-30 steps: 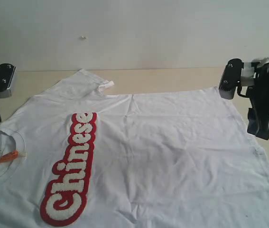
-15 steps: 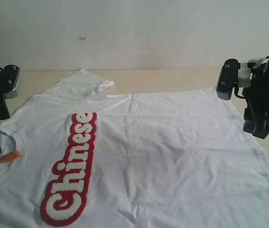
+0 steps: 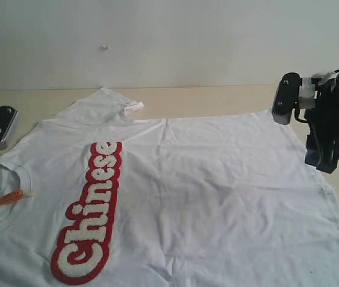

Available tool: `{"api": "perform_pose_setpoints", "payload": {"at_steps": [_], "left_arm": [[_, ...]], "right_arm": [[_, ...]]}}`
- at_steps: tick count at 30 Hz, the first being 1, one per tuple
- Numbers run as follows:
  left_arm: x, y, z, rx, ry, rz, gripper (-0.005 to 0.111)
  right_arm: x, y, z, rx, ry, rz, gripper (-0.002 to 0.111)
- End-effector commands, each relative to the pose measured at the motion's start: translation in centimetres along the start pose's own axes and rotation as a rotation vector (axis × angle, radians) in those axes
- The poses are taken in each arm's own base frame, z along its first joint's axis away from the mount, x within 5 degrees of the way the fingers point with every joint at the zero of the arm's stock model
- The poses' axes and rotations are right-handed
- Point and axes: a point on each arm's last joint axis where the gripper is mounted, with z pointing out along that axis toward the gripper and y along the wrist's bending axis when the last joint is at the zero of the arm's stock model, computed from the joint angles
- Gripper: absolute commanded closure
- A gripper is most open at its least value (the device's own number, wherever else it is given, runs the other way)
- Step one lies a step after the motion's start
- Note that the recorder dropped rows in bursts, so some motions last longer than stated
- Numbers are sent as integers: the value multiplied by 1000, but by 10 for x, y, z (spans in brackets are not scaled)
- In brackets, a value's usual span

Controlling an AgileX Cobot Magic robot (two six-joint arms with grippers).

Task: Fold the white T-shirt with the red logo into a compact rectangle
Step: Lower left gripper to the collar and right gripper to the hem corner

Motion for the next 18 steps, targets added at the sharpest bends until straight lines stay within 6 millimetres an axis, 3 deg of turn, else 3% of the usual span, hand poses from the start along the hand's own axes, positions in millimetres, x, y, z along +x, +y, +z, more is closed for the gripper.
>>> {"api": "perform_pose_setpoints", "payload": {"at_steps": [1,12,18], "left_arm": [[6,-6,27,-23,6,-12,13],[11,-7,41,-46,-27,39,13],[7,9,25,27,-84,19,13]], "right_arm": [[-3,1,1,-9,-32,22,56],[-3,0,0,-4,-36,21,56],[-3,0,0,-4,-36,12,56]]}}
